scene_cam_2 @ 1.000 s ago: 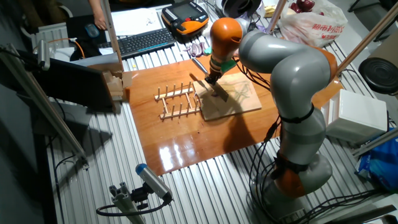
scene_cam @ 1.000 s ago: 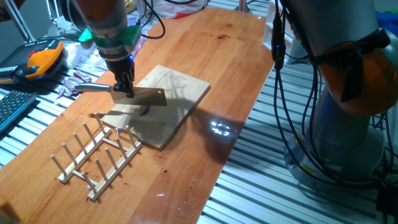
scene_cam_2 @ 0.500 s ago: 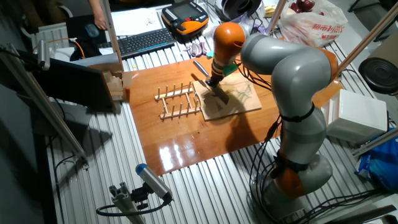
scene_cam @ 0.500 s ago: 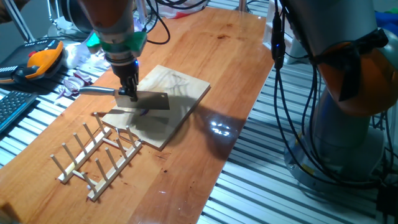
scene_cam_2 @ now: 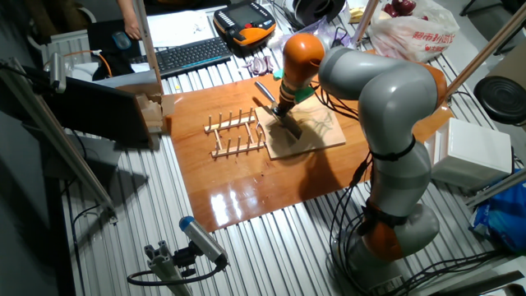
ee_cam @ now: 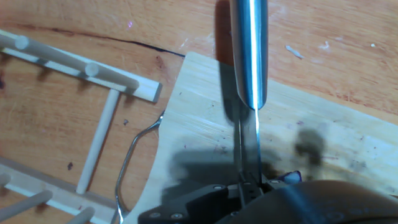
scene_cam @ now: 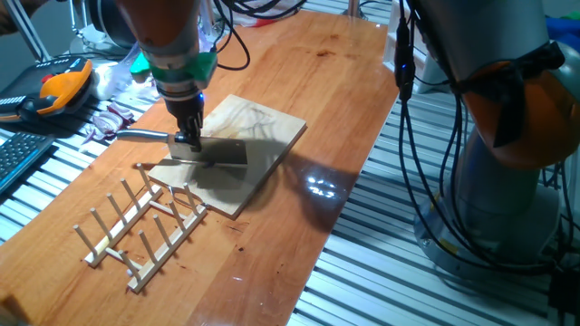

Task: Chop the onions

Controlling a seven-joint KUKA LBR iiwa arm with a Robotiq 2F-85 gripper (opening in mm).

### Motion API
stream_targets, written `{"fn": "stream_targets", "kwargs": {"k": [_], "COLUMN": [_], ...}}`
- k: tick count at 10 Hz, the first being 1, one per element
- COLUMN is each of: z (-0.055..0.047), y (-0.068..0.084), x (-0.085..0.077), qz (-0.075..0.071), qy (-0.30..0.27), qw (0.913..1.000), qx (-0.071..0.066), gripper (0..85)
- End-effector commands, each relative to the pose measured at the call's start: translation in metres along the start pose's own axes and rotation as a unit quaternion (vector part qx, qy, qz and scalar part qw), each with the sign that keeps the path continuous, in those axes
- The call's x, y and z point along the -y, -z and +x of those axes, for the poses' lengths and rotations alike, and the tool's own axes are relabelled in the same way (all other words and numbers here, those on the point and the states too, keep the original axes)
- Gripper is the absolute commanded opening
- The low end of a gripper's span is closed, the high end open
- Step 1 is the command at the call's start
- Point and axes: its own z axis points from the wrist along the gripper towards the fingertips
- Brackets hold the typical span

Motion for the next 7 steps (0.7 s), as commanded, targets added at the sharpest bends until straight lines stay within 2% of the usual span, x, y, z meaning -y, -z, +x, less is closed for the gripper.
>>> {"fn": "stream_targets", "kwargs": {"k": [1, 3, 7], "z": [0.0, 0.001, -0.003], "y": [-0.003, -0.012, 0.003], "x": [-0.001, -0.005, -0.009], "qz": [-0.002, -0.001, -0.009], "qy": [0.0, -0.003, -0.005], "qw": [1.0, 1.0, 0.9999], "qx": [0.0, 0.009, -0.003], "gripper": [0.0, 0.0, 0.0]}}
